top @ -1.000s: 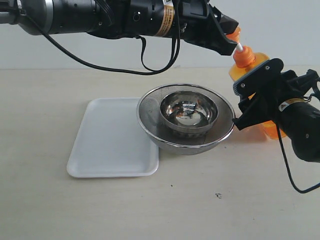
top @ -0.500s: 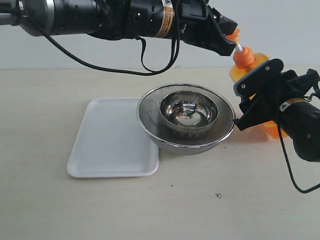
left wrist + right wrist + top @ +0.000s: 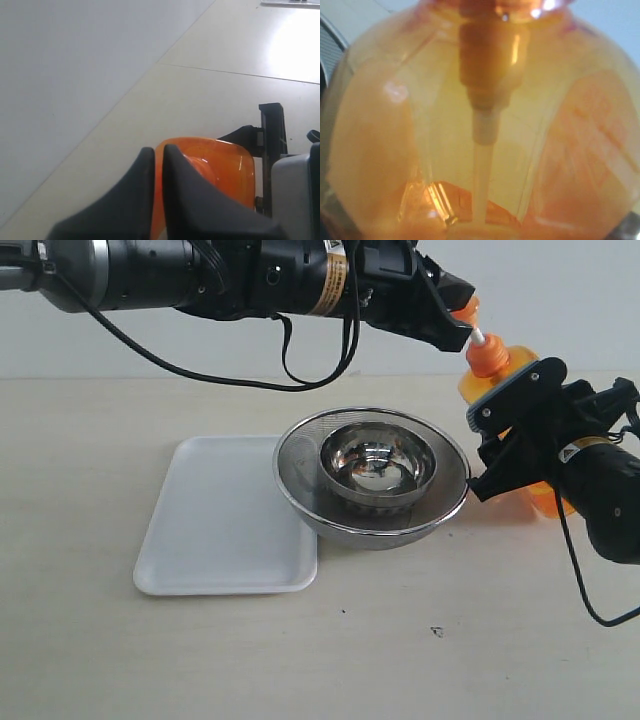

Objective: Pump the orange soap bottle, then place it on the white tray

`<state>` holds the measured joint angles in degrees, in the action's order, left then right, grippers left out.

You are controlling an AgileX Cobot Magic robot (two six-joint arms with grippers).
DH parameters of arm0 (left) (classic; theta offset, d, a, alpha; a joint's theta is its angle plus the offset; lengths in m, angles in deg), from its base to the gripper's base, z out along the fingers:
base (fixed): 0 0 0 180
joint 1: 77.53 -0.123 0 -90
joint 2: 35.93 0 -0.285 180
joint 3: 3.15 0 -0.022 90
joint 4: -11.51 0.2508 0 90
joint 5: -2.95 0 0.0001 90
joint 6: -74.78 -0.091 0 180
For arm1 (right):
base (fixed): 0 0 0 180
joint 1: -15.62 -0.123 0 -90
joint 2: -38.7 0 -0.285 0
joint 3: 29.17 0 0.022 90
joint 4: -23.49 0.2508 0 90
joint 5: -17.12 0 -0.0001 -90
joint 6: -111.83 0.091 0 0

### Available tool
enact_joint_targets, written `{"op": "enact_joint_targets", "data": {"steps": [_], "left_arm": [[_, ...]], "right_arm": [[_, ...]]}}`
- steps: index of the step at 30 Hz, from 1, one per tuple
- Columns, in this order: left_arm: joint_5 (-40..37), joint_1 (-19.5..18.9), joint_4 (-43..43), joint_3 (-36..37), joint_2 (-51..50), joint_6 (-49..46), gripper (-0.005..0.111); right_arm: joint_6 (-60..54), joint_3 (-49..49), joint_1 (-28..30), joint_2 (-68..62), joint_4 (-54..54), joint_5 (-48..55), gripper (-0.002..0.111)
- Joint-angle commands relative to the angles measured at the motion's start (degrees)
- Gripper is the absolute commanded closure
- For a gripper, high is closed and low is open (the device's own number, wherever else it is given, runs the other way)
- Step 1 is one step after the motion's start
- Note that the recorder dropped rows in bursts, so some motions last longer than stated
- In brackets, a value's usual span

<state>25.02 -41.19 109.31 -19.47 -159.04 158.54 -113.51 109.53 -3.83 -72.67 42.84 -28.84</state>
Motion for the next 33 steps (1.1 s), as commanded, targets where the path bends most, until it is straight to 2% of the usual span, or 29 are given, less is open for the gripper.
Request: {"op": "enact_joint_targets", "data": {"steps": [1, 12, 33], "left_arm": [[-0.02, 0.38, 2.15, 0.89, 0.50, -0.25, 0.102], [-7.14, 0.27, 2.15, 0.89, 7.06, -1.76, 0.102], [-3.48, 0.27, 2.15, 1.00, 3.66, 0.65, 0.102]], "right_arm": [[2.02, -0.29, -0.48, -0.30, -1.98, 3.82, 0.107], [2.89, -0.29, -0.48, -0.30, -1.98, 3.92, 0.107], [3.05, -0.29, -0.48, -0.30, -1.98, 3.79, 0.107]]}}
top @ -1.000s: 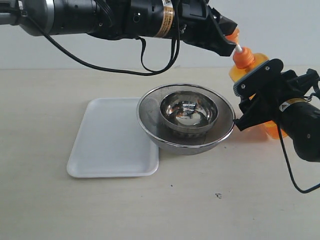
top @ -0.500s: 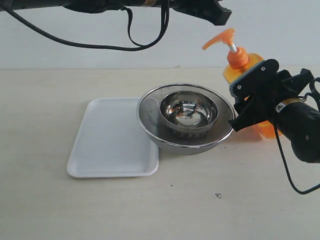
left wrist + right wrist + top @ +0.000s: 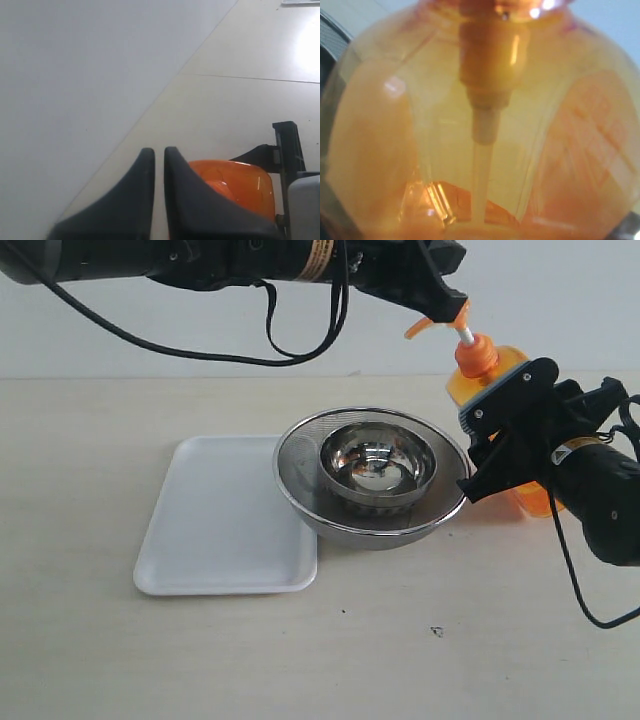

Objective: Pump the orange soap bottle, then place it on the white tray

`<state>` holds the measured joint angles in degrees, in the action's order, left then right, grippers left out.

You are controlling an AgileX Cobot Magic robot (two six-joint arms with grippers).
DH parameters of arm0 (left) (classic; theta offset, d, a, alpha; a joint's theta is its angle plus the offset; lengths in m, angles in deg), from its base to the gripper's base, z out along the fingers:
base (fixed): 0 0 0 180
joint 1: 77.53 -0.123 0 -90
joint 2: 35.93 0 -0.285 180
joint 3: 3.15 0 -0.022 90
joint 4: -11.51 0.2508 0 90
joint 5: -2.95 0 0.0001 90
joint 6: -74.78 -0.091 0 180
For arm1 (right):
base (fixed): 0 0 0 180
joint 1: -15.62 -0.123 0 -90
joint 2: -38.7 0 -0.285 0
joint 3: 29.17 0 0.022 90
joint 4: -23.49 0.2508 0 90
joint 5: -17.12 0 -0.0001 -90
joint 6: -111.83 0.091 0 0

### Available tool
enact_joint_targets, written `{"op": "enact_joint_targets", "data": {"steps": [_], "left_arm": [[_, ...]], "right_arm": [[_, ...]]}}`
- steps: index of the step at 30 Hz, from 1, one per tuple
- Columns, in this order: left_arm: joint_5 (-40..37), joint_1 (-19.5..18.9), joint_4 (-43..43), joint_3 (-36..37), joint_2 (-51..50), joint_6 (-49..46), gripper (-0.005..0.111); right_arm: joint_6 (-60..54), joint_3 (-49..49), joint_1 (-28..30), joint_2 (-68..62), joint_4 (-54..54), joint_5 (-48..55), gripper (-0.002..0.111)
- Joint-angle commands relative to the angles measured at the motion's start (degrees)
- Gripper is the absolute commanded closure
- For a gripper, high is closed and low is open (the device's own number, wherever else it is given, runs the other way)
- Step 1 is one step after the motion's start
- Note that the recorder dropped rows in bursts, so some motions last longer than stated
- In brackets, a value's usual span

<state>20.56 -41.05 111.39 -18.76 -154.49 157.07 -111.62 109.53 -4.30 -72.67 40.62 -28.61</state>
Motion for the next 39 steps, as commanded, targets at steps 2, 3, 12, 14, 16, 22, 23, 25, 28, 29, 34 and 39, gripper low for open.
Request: {"op": "enact_joint_targets", "data": {"steps": [2, 3, 12, 14, 16, 22, 23, 25, 28, 29, 34, 39], "left_arm": [[0.97, 0.13, 0.07, 0.28, -1.04, 2.47, 0.102], [0.97, 0.13, 0.07, 0.28, -1.04, 2.47, 0.102], [3.19, 0.13, 0.07, 2.54, -1.44, 3.59, 0.102], [3.19, 0.13, 0.07, 2.54, -1.58, 3.39, 0.102], [3.19, 0.13, 0.07, 2.54, -1.73, 3.39, 0.102], [3.19, 0.13, 0.07, 2.54, -1.87, 3.39, 0.102], [3.49, 0.13, 0.07, 2.54, -2.00, 3.39, 0.102], [3.92, 0.13, 0.07, 2.54, -2.44, 3.39, 0.102], [5.10, 0.13, 0.07, 2.54, -3.26, 3.39, 0.102], [5.08, 0.13, 0.07, 2.54, -3.62, 3.39, 0.102], [6.17, 0.25, 0.07, 2.54, -4.47, 3.85, 0.102], [6.57, 0.25, 0.07, 2.67, -4.81, 3.85, 0.102]], "right_arm": [[1.17, -0.29, -0.02, -0.30, 0.24, 3.57, 0.107], [1.17, -0.29, -0.02, -0.30, 0.24, 3.57, 0.107], [1.17, -0.29, -0.02, -0.30, 0.24, 3.57, 0.107], [1.17, -0.29, -0.02, -0.30, 0.24, 3.57, 0.107], [1.17, -0.29, -0.02, -0.30, 0.24, 3.57, 0.107], [1.17, -0.29, -0.02, -0.30, 0.24, 3.57, 0.107], [1.17, -0.29, -0.02, -0.30, 0.24, 3.57, 0.107], [1.17, -0.29, -0.02, -0.30, 0.24, 3.57, 0.107], [1.17, -0.29, -0.02, -0.30, 0.24, 3.57, 0.107], [1.17, -0.29, -0.02, -0.30, 0.24, 3.57, 0.107], [1.14, -0.29, -0.02, -0.30, 0.12, 3.57, 0.107], [1.14, -0.29, -0.02, -0.30, -0.02, 3.94, 0.107]]}}
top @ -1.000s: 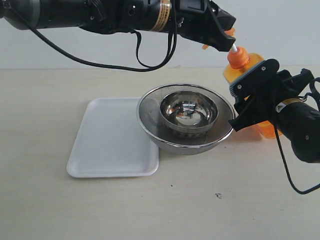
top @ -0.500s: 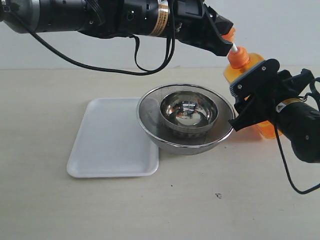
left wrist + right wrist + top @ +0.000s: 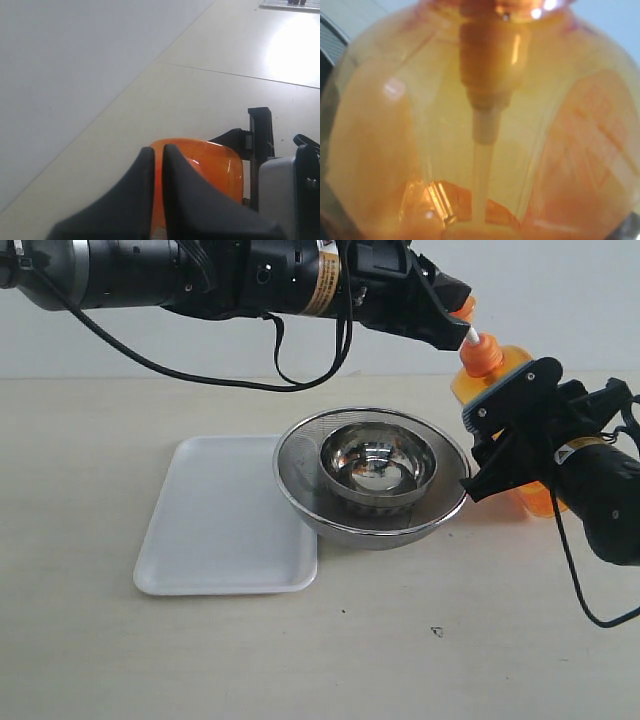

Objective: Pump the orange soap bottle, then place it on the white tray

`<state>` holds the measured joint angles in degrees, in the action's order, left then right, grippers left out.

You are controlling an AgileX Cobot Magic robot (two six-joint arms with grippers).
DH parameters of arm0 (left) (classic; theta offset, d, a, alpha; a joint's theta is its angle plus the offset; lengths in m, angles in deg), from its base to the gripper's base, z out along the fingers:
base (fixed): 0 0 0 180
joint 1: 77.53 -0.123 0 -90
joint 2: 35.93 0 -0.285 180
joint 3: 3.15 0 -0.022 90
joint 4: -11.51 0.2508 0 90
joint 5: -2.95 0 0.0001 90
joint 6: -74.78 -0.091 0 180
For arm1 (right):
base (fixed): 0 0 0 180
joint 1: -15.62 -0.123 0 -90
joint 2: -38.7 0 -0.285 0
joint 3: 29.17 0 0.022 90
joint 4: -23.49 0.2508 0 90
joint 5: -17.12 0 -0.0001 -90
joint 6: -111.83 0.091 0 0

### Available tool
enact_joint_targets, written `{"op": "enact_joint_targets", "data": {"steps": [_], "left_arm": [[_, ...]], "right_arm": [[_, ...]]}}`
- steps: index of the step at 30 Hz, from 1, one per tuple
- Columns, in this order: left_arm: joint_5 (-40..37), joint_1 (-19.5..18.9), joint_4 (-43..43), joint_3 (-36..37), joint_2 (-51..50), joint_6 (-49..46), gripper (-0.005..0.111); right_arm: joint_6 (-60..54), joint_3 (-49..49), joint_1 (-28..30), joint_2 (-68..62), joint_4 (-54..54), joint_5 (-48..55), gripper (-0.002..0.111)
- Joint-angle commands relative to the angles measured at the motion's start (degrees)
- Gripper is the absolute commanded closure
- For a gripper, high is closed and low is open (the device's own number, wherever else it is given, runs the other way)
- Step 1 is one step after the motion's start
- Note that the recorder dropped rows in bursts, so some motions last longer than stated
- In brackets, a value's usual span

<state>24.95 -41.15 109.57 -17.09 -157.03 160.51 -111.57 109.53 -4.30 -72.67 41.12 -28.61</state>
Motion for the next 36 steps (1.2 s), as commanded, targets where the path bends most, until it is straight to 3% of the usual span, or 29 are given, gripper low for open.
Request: {"op": "enact_joint_targets", "data": {"steps": [1, 36], "left_arm": [[2.19, 0.36, 1.89, 1.14, -2.27, 0.41, 0.102], [1.49, 0.36, 1.89, 3.07, -1.84, -0.22, 0.102]], "right_arm": [[1.09, -0.29, -0.02, -0.30, -0.62, 3.94, 0.107], [1.33, -0.29, -0.02, -0.30, -1.31, 3.71, 0.107]]}}
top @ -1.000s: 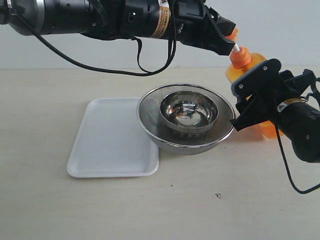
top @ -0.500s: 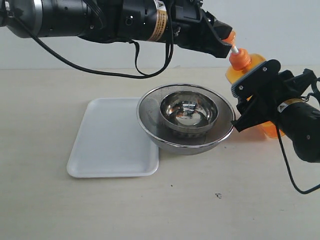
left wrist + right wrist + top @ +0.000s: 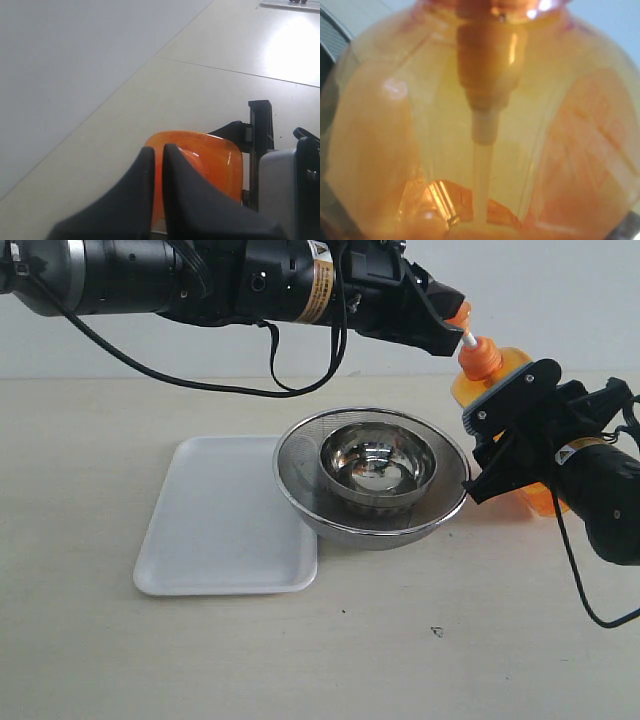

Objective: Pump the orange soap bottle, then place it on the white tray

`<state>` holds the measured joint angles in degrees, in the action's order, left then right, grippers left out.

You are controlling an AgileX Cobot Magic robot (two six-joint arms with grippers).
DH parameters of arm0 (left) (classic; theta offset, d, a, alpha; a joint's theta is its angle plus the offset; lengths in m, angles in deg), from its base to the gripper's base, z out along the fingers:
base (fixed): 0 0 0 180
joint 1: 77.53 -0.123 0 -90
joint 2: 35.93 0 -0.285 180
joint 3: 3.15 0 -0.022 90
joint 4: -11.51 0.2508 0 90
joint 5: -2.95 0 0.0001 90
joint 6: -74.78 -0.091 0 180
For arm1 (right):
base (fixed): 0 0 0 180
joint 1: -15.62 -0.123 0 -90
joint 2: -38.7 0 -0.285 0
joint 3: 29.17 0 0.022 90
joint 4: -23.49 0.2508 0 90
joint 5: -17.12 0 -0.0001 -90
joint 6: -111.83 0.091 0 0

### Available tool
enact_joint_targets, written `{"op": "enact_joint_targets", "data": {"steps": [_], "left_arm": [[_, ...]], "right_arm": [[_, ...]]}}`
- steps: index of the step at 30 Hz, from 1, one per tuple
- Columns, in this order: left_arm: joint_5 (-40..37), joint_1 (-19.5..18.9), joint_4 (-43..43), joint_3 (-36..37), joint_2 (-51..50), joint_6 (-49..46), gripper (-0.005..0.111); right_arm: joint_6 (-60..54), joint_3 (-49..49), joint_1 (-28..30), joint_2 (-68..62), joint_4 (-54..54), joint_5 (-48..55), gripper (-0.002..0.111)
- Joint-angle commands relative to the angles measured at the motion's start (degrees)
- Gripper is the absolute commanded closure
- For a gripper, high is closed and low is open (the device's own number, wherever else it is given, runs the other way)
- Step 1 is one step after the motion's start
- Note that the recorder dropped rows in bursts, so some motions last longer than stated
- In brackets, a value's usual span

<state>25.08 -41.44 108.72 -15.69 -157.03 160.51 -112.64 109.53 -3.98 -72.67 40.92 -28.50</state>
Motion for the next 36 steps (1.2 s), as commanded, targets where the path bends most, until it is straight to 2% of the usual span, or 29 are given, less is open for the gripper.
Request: {"op": "enact_joint_targets", "data": {"steps": [1, 6, 14, 19, 27, 36], "left_arm": [[0.51, 0.65, 2.74, 1.67, -1.28, -0.24, 0.102], [-3.00, 0.52, 2.74, 1.67, 3.54, -0.69, 0.102], [-12.90, 0.32, 2.74, 1.67, 14.43, -5.25, 0.102], [-13.62, -1.29, 2.74, 2.63, 19.55, -4.91, 0.102], [-14.89, -4.28, 2.74, 13.45, 23.09, -3.02, 0.102], [-26.97, -5.19, 2.74, 23.19, 34.01, -0.91, 0.102]], "right_arm": [[2.40, -0.29, -0.34, -0.30, -1.11, 3.59, 0.107], [2.40, -0.29, -0.34, -0.30, -1.11, 3.47, 0.107], [2.40, -0.29, -0.34, -0.30, -0.64, 2.36, 0.107], [0.68, -0.29, -0.34, -0.30, 0.32, 0.28, 0.107], [-1.42, -0.29, -0.34, 3.53, 3.10, 0.11, 0.107], [-2.70, -0.29, -0.34, 11.26, 3.11, 1.32, 0.108]]}}
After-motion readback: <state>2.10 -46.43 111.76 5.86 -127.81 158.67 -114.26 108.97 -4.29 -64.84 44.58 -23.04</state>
